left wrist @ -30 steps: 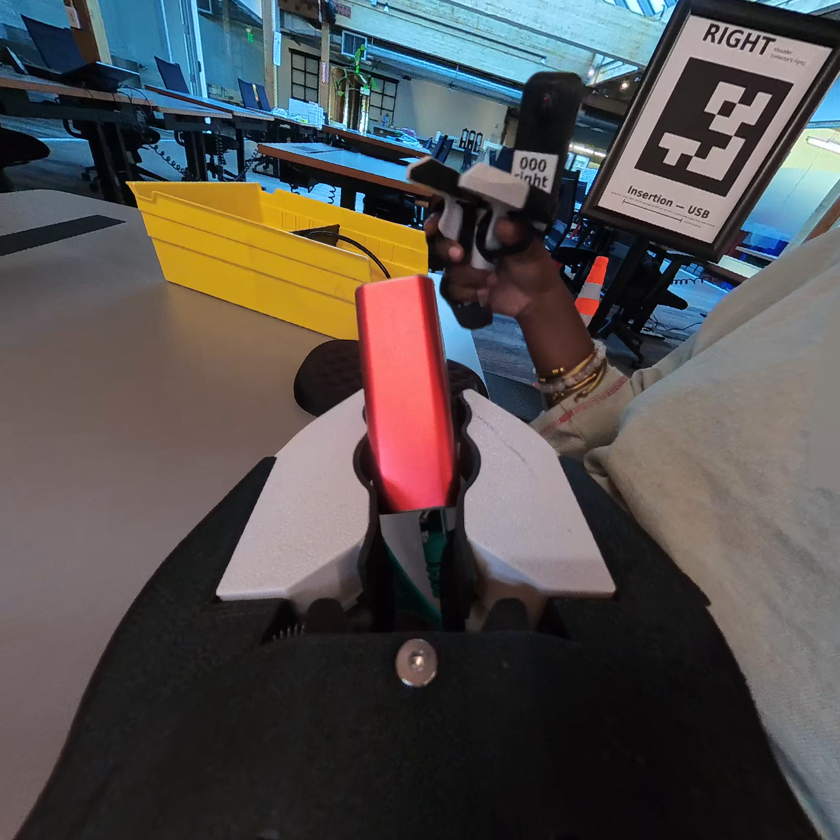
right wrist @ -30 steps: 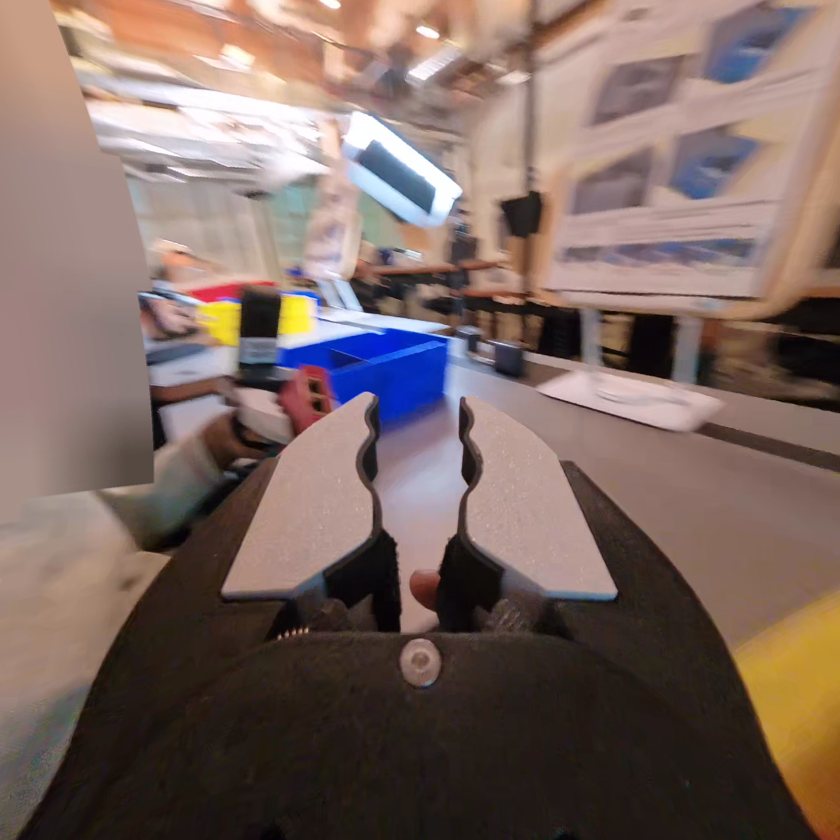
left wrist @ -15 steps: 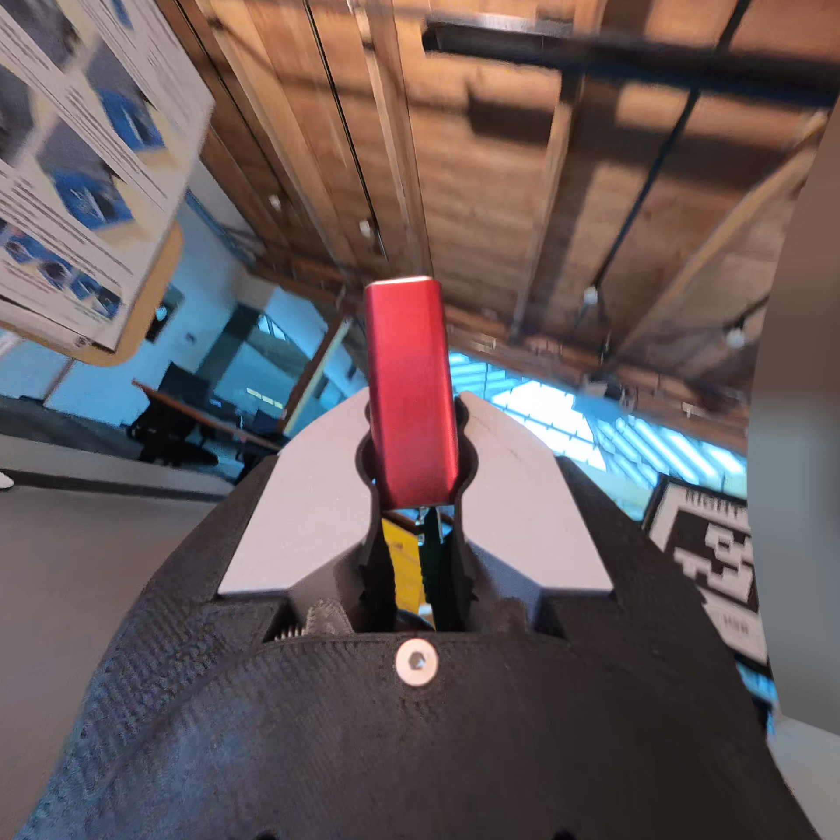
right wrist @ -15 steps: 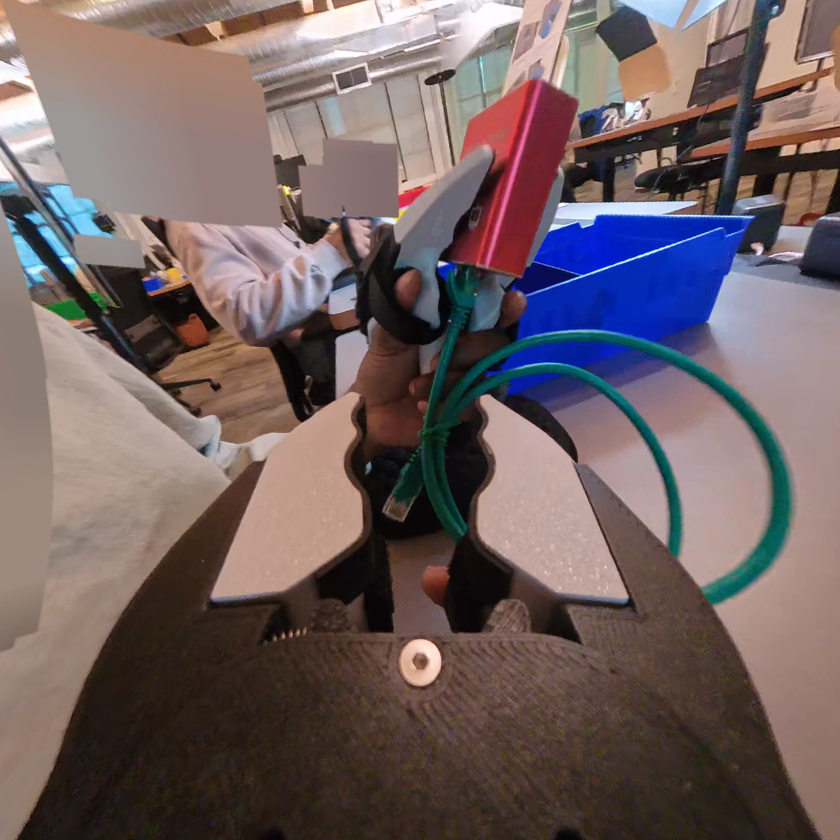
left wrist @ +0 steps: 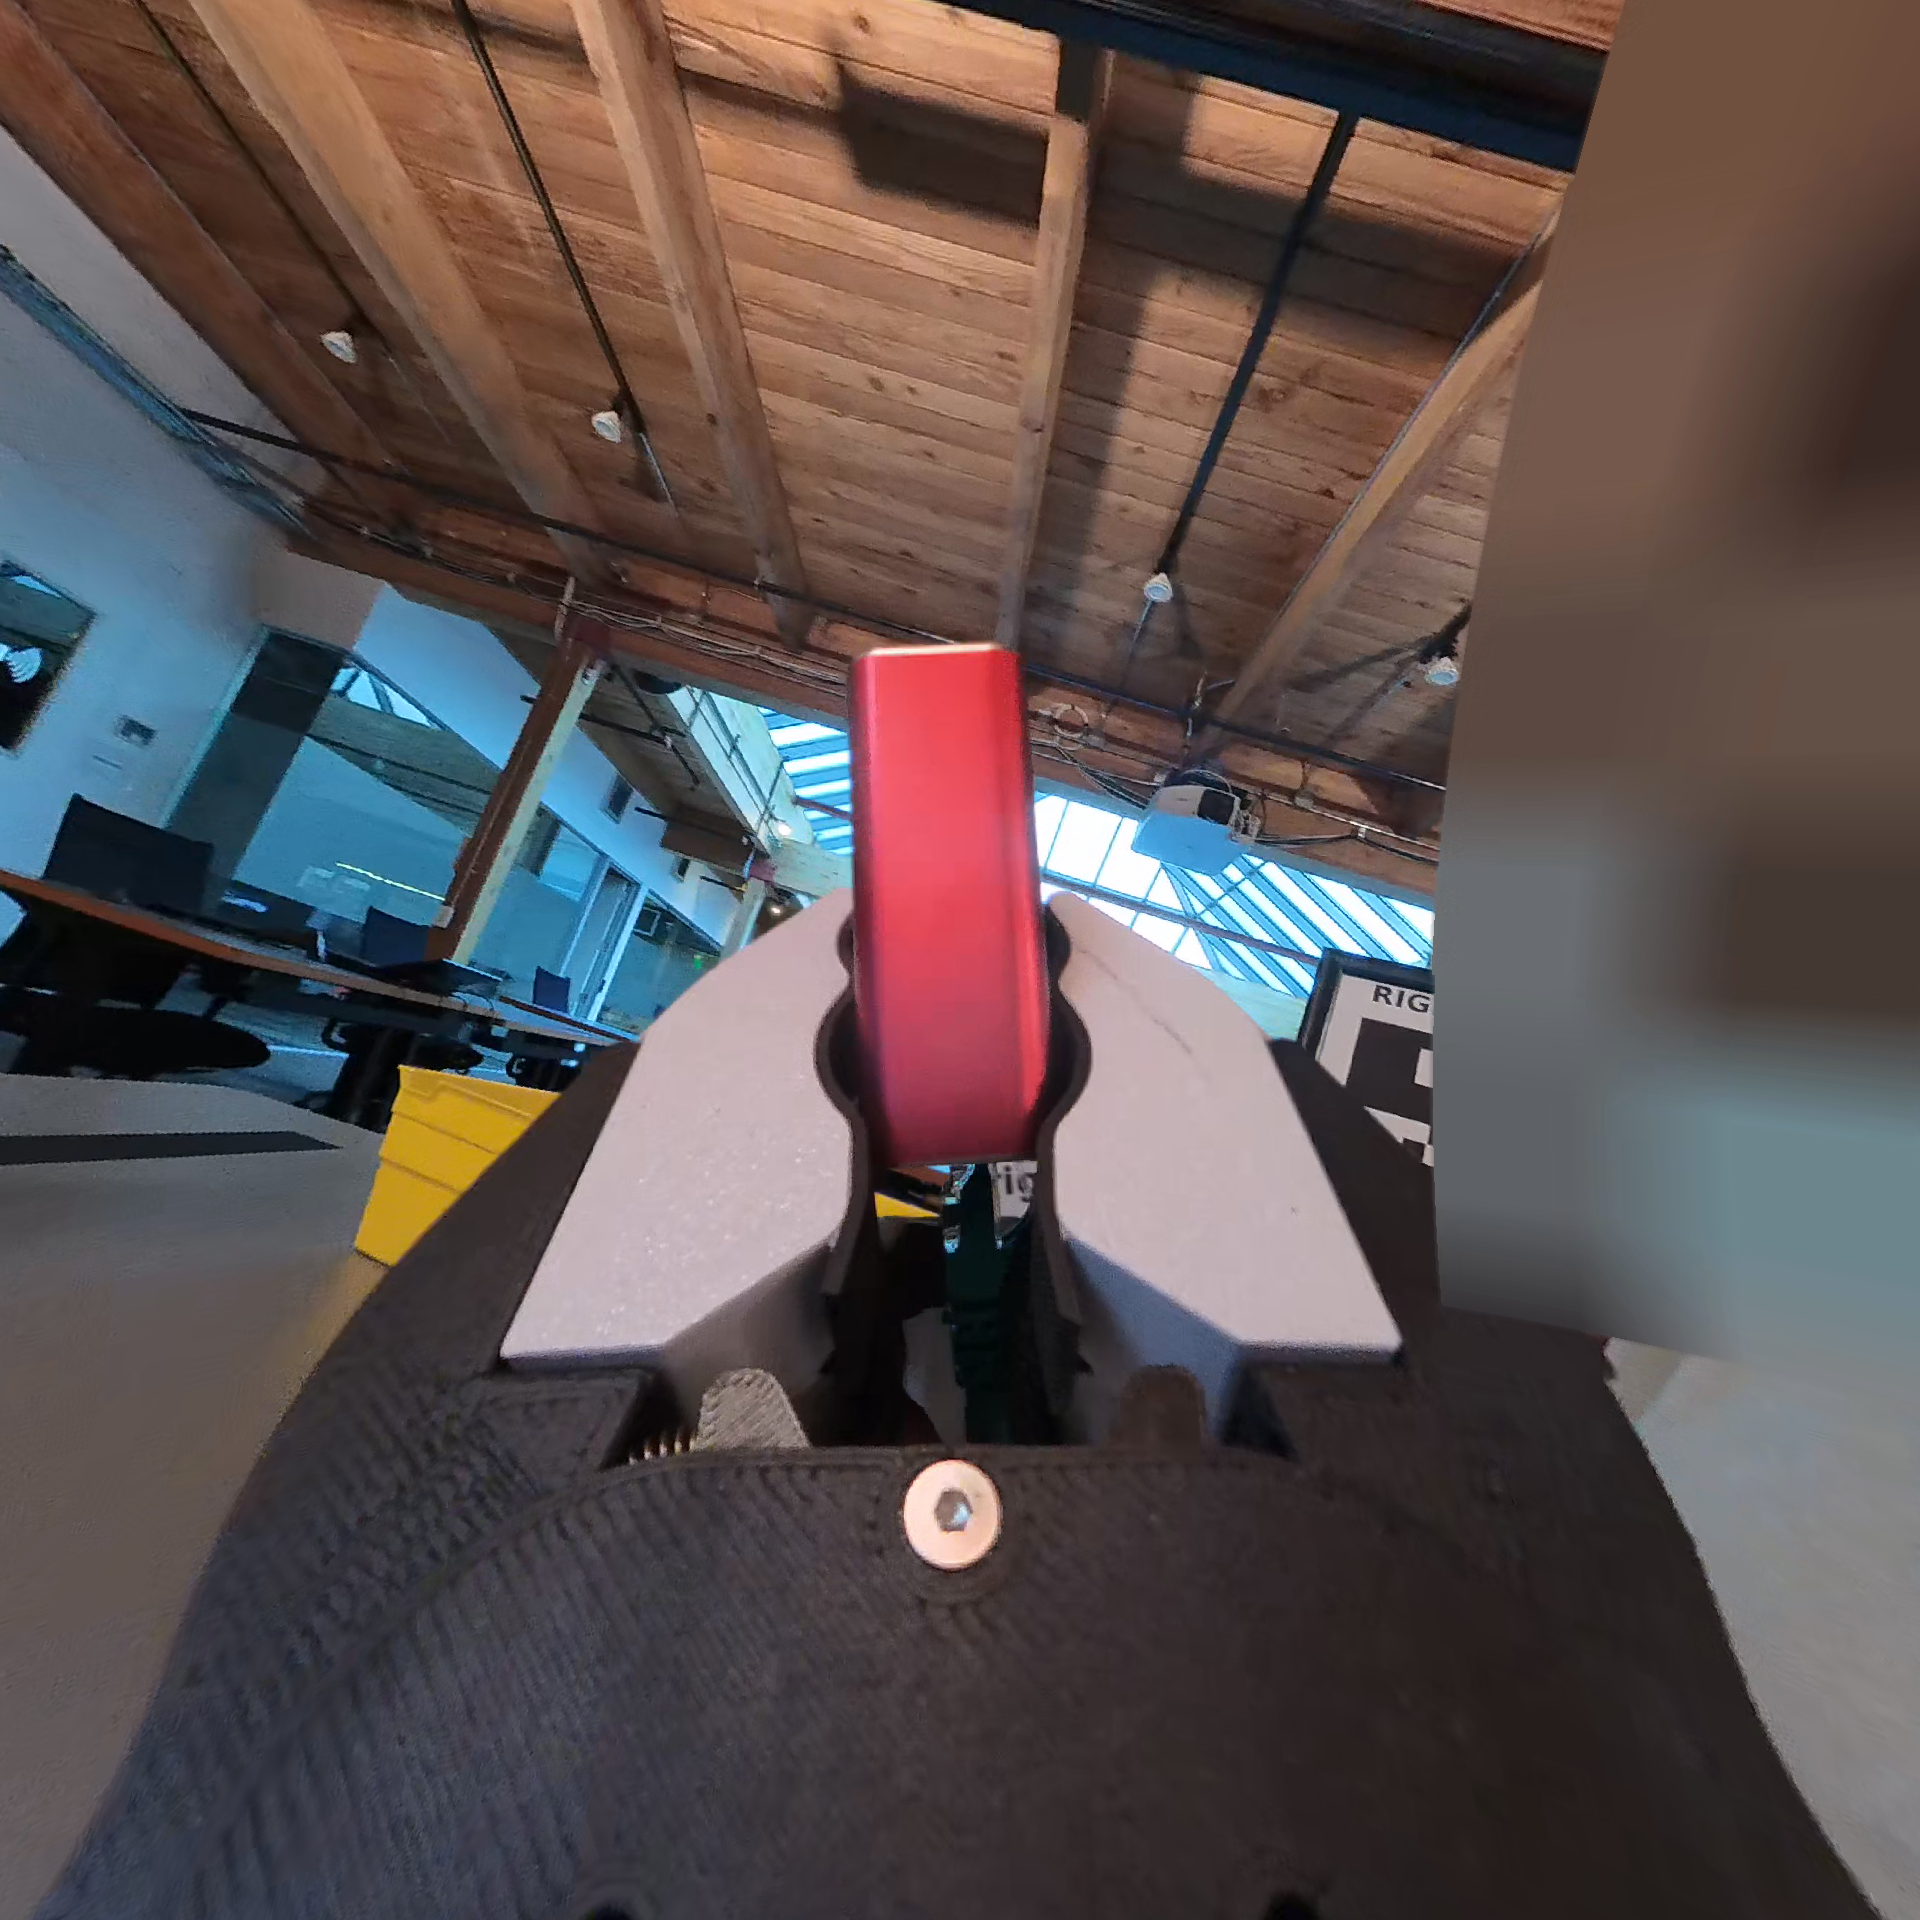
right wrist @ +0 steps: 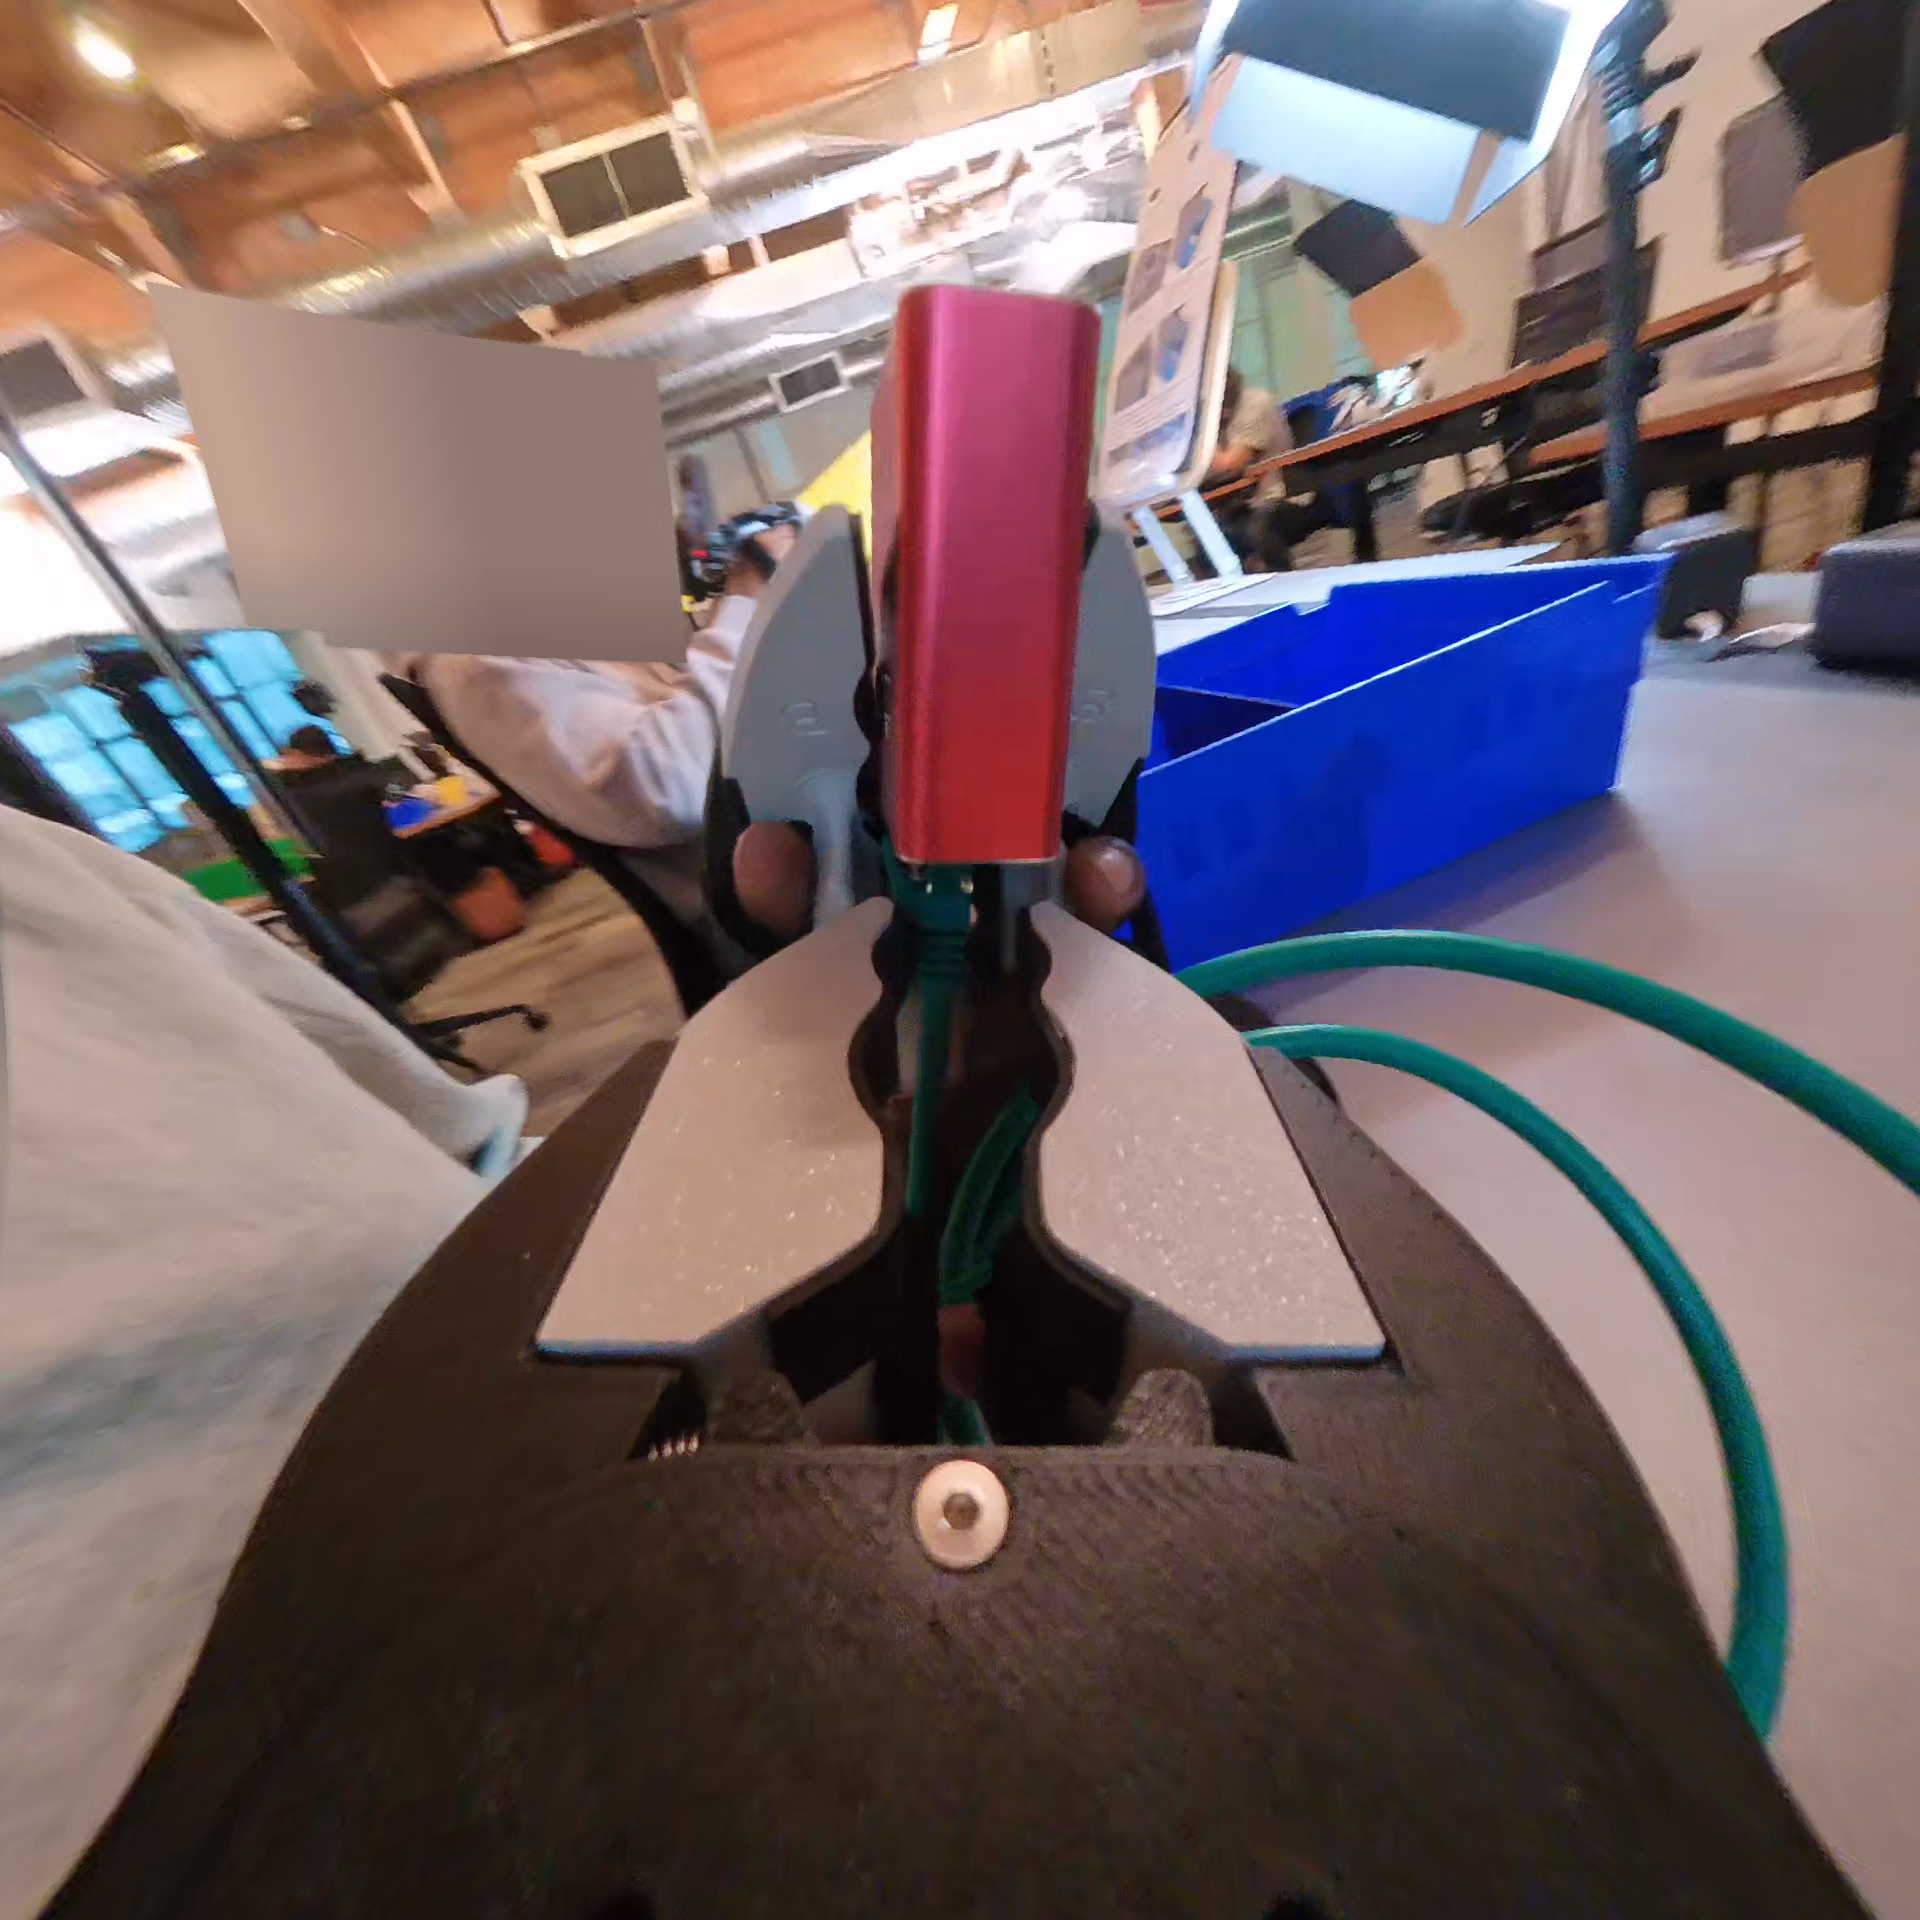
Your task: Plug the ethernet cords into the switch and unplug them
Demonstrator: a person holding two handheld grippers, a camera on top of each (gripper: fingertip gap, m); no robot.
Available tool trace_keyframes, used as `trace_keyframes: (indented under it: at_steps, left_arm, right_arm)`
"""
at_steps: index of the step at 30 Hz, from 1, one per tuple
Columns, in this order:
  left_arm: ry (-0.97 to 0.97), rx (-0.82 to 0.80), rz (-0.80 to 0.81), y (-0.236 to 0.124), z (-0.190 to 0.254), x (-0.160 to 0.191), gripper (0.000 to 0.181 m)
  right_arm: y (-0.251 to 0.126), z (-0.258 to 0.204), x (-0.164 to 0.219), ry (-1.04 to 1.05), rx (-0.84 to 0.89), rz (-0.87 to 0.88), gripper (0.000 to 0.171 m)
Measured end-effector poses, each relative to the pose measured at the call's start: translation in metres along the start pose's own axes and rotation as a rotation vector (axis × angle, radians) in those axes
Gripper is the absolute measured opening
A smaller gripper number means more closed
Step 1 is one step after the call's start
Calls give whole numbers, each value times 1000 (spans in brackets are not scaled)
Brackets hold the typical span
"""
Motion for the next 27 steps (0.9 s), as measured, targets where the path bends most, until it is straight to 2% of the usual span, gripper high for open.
trace_keyframes:
  at_steps: [2,5,6,8,11,15,17,18,19,23,25,27]
  left_arm:
    - [-18,16,-16,1,0,2,29]
    - [-54,28,-43,3,0,5,29]
    - [-57,40,-60,3,0,6,32]
    - [-68,43,-88,4,1,6,52]
    - [-64,44,-132,1,-2,-1,59]
    - [-43,88,-433,-5,-2,0,64]
    - [-24,101,-537,-5,1,7,58]
    - [-17,111,-551,-4,2,9,37]
    - [-31,104,-541,-2,3,9,30]
    - [-84,32,-454,-1,-4,6,28]
    - [-102,20,-445,-2,-7,7,29]
    - [-113,19,-430,-2,-8,8,28]
  right_arm:
    - [-1,-1,0,17,-51,-4,12]
    - [-4,0,2,-21,-59,4,11]
    - [-6,-1,2,-53,-56,-2,11]
    - [-12,-2,0,-98,-48,-51,10]
    - [-26,-3,-4,-201,21,-176,10]
    - [-38,-7,-3,-312,118,-370,10]
    - [-38,-11,-2,-332,103,-395,10]
    - [-37,-11,-1,-334,103,-394,10]
    - [-37,-10,-1,-320,110,-382,10]
    - [-38,-3,-6,-195,75,-246,12]
    - [-35,-2,-6,-114,30,-206,22]
    - [-34,2,-6,-63,13,-174,22]
Point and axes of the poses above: each gripper's, where its closed fingertips meet, y out along the fingers, x out of its underside, z = x × y across the jaws, the point moved 7 cm from there along -y, back along the fingers, and after that the axes turned 6 degrees about y, right-handed, at the moved point
